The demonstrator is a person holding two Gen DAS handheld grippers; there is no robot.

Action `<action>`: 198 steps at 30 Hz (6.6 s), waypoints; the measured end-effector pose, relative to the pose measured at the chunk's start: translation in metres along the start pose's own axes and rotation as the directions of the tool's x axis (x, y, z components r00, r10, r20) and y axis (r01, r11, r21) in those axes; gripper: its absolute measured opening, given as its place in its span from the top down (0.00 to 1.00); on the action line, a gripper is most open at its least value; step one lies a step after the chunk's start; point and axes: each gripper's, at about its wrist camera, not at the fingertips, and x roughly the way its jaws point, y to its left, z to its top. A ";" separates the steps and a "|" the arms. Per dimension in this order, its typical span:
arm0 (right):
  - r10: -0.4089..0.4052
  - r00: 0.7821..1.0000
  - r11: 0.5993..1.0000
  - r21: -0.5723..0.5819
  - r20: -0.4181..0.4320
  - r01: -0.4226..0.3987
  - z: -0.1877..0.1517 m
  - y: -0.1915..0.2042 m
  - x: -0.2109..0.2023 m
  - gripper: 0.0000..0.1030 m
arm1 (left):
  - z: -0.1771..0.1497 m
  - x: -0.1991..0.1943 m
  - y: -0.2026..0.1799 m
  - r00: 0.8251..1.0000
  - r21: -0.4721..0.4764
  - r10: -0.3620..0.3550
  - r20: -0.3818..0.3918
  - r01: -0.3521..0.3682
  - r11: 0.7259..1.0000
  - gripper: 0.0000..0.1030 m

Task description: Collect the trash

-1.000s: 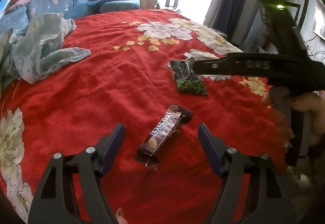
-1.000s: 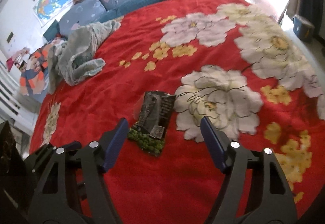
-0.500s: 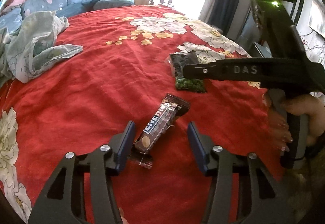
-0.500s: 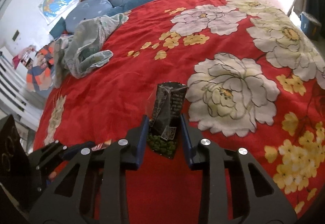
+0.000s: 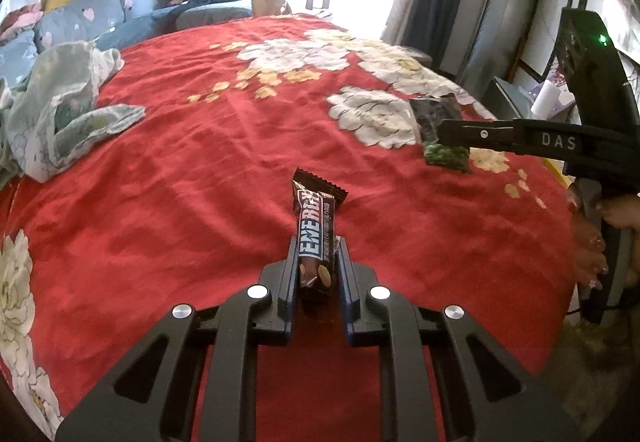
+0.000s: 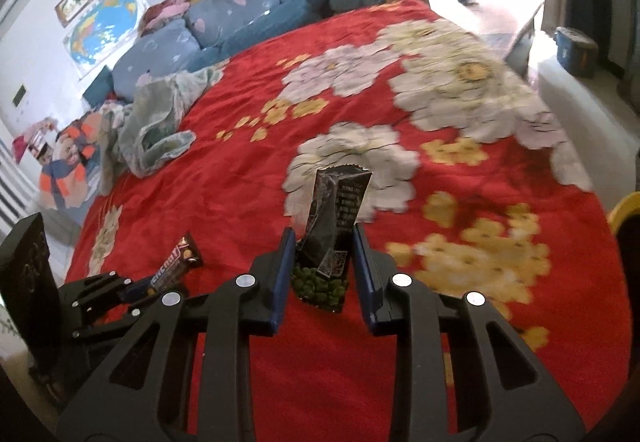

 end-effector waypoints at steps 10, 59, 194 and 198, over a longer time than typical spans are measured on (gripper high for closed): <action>-0.053 0.996 0.998 0.045 0.074 0.049 -0.005 -0.035 -0.043 0.78 | 0.019 -0.004 -0.039 0.998 0.046 -0.047 0.053 0.044 0.998 0.84; -0.284 0.944 0.921 0.320 0.169 0.220 -0.045 -0.176 -0.143 0.78 | 0.070 0.005 -0.194 0.959 0.264 -0.265 0.103 0.230 0.937 0.84; -0.575 0.556 0.792 0.239 0.600 0.561 -0.134 -0.048 -0.223 0.10 | 0.011 -0.079 -0.150 0.919 0.112 -0.110 0.378 0.072 0.991 0.06; -0.576 0.556 0.792 0.240 0.600 0.561 -0.133 -0.048 -0.223 0.10 | 0.011 -0.079 -0.150 0.919 0.112 -0.111 0.378 0.073 0.991 0.06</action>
